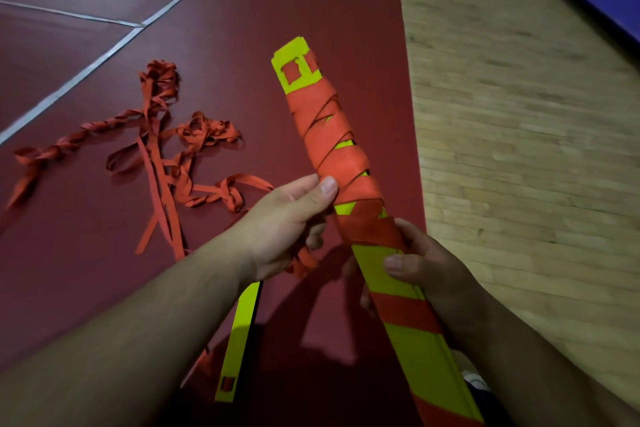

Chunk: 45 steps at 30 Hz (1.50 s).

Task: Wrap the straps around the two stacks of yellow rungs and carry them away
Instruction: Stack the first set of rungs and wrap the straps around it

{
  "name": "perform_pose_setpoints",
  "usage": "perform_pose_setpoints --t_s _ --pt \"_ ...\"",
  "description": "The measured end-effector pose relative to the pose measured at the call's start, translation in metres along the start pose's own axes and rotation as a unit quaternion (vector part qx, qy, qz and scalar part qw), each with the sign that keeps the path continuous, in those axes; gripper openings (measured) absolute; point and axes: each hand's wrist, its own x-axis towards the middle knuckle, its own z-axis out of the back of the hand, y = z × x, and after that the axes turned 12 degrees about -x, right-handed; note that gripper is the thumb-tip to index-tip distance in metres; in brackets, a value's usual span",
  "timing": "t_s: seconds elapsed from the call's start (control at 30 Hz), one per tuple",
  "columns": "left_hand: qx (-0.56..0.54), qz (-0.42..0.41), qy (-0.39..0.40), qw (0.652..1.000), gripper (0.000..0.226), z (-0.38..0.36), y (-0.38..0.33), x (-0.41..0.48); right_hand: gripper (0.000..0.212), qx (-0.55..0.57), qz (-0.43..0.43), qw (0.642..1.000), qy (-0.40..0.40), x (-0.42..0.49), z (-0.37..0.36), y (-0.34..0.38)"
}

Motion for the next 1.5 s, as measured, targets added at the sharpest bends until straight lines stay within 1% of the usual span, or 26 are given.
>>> perform_pose_setpoints --t_s 0.07,0.13,0.17,0.2,0.23,0.3,0.37,0.47,0.57,0.63,0.67,0.73,0.8,0.9,0.93,1.03,1.07,1.1,1.13,1.2,1.27,1.3,1.33,1.37,1.4,1.5 --pt "0.015 -0.035 -0.011 0.999 0.029 0.002 -0.004 0.001 0.041 -0.026 -0.023 0.999 0.004 -0.001 0.0 0.003" --pt "0.052 -0.059 -0.042 0.996 0.026 0.001 -0.007 -0.002 0.031 -0.06 -0.048 0.997 -0.023 0.002 -0.001 0.002" --pt "0.075 -0.073 -0.053 0.993 0.024 -0.001 -0.008 -0.003 0.031 -0.092 -0.051 0.993 -0.045 0.003 -0.002 -0.001" --pt "0.094 -0.084 -0.063 0.99 0.023 -0.003 -0.007 -0.005 0.036 -0.148 -0.047 0.985 -0.068 0.006 -0.002 -0.004" --pt "0.105 -0.092 -0.072 0.988 0.024 -0.007 -0.006 -0.006 0.047 -0.219 -0.045 0.971 -0.088 0.007 -0.003 -0.007" --pt "0.101 -0.102 -0.083 0.986 0.026 -0.015 -0.003 -0.009 0.077 -0.344 -0.046 0.93 -0.118 0.008 -0.006 -0.013" --pt "0.081 -0.11 -0.079 0.987 0.019 -0.024 -0.004 -0.011 0.089 -0.405 -0.022 0.899 -0.166 0.01 -0.011 -0.02" --pt "0.081 -0.135 -0.069 0.985 0.015 -0.025 -0.006 -0.009 0.076 -0.435 0.025 0.868 -0.238 0.011 -0.016 -0.021" --pt "0.104 -0.128 -0.05 0.985 0.011 -0.009 -0.011 -0.003 0.062 -0.414 0.052 0.873 -0.252 0.009 -0.01 -0.016" --pt "0.112 -0.11 -0.021 0.987 0.024 0.0 -0.011 -0.001 0.053 -0.382 0.053 0.897 -0.213 0.007 -0.006 -0.01" --pt "0.112 -0.105 -0.002 0.988 0.029 0.002 -0.01 -0.001 0.049 -0.349 0.053 0.918 -0.18 0.005 -0.006 -0.007" --pt "0.101 -0.099 0.04 0.989 0.039 0.004 -0.007 -0.001 0.042 -0.241 0.058 0.963 -0.1 0.003 -0.008 -0.005" --pt "0.081 -0.083 0.076 0.99 0.048 0.007 -0.006 -0.001 0.036 -0.138 0.056 0.989 -0.025 0.003 -0.009 -0.006" --pt "0.074 -0.075 0.126 0.986 0.049 0.008 -0.008 -0.001 0.041 0.005 0.039 0.998 0.042 0.004 -0.005 -0.008" --pt "0.067 -0.067 0.134 0.987 0.055 0.007 -0.008 -0.002 0.043 0.035 0.033 0.997 0.068 0.003 -0.004 -0.009" --pt "0.045 -0.037 0.124 0.991 0.099 0.003 0.0 -0.002 0.042 0.07 0.014 0.982 0.174 0.002 -0.002 -0.01" --pt "0.041 -0.038 0.118 0.991 0.098 0.0 0.003 -0.002 0.041 0.073 0.003 0.977 0.201 0.003 -0.001 -0.01" --pt "0.034 -0.046 0.109 0.992 0.089 -0.003 0.006 -0.003 0.043 0.073 -0.008 0.975 0.21 0.003 0.001 -0.01" --pt "0.028 -0.059 0.094 0.993 0.078 -0.007 0.007 -0.003 0.049 0.07 -0.017 0.977 0.201 0.004 0.004 -0.011" --pt "0.023 -0.085 0.019 0.996 0.058 -0.01 0.008 -0.001 0.063 0.032 -0.031 0.987 0.155 0.005 0.006 -0.01" --pt "0.039 -0.096 -0.067 0.992 0.046 -0.009 0.006 0.001 0.07 -0.1 -0.035 0.992 0.071 0.005 0.004 -0.009" --pt "0.05 -0.093 -0.097 0.99 0.05 -0.009 0.004 0.002 0.068 -0.198 -0.035 0.979 0.019 0.005 0.001 -0.009" --pt "0.061 -0.092 -0.112 0.988 0.06 -0.007 0.003 0.002 0.065 -0.288 -0.035 0.957 -0.028 0.004 -0.004 -0.01" --pt "0.071 -0.093 -0.123 0.985 0.07 -0.006 0.003 0.002 0.064 -0.352 -0.031 0.933 -0.067 0.004 -0.009 -0.011" --pt "0.083 -0.099 -0.13 0.983 0.073 -0.005 0.002 0.001 0.06 -0.387 -0.022 0.916 -0.104 0.004 -0.014 -0.013" --pt "0.149 -0.119 -0.115 0.975 0.055 -0.003 -0.003 -0.001 0.049 -0.432 0.004 0.882 -0.187 0.006 -0.016 -0.016"
